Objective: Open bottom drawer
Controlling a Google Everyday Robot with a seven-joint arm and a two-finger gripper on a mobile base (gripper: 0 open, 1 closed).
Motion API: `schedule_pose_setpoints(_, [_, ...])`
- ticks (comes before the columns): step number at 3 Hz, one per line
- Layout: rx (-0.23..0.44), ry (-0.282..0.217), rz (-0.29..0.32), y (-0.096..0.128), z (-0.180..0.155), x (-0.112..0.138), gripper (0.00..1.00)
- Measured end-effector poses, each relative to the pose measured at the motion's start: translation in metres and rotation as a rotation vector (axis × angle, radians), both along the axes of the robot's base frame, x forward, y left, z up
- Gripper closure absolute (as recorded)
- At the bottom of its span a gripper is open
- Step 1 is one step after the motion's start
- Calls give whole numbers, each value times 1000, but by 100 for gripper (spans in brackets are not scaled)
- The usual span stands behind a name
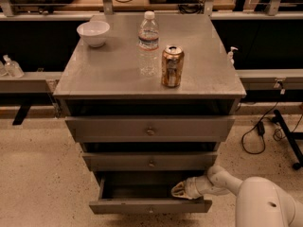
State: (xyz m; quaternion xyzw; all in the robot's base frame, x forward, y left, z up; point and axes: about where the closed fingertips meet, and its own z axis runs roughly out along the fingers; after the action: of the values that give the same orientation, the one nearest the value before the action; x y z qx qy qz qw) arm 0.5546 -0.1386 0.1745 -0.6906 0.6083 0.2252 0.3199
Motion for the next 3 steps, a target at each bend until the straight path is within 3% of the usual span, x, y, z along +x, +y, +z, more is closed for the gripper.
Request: schedule_pose_setpoints(3, [1, -18, 20, -4, -11, -2, 100])
